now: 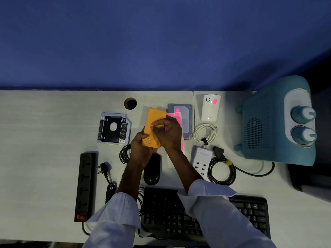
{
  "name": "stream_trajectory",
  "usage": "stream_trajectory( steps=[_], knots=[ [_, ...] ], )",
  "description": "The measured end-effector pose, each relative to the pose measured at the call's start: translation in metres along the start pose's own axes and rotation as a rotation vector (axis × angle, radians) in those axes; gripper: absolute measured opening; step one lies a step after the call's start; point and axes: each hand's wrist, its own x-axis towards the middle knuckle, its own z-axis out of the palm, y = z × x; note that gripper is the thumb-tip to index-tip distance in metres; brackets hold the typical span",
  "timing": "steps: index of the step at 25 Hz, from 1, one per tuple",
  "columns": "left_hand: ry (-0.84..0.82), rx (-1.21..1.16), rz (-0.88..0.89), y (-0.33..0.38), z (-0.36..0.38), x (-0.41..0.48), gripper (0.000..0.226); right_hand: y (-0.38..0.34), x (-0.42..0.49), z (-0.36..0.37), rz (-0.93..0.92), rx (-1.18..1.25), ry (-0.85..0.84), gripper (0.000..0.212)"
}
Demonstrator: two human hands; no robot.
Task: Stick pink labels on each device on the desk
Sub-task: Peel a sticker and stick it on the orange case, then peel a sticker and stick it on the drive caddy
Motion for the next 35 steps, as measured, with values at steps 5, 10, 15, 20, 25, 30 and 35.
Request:
stream_trajectory(
  steps=[5,10,15,20,25,30,35],
  knots=[
    [0.055,0.055,0.012,0.002,0.006,-0.004,0.04,-0.001,-0.002,0.003,0.094,0.089,0.044,0.042],
    [0.2,0.535,0.337,0.0,0.01,-0.001,0.043,0.007,-0.009,-0.006,0.111,0.112,0.027,0.035],
    [0.512,1.205,0.702,-0.013,0.011,0.021,0.051,0.023,-0.021,-0.021,0.123,0.128,0.11,0.032],
    [0.693,1.561,0.641,-0.024,0.023,0.024,0.06,0.028,-0.033,-0.035,0.116,0.076,0.177,0.029],
    [0.689,1.648,0.6,-0.022,0.023,0.028,0.074,0.048,-0.052,-0.046,0.188,-0.127,0.288,0.039],
    [0.59,1.573,0.612,-0.026,0.014,0.02,0.069,0.052,-0.064,-0.051,0.253,-0.232,0.193,0.036],
    [0.452,1.453,0.927,-0.042,0.002,-0.01,0.029,0.059,-0.053,-0.057,0.405,-0.005,0.081,0.026]
  ],
)
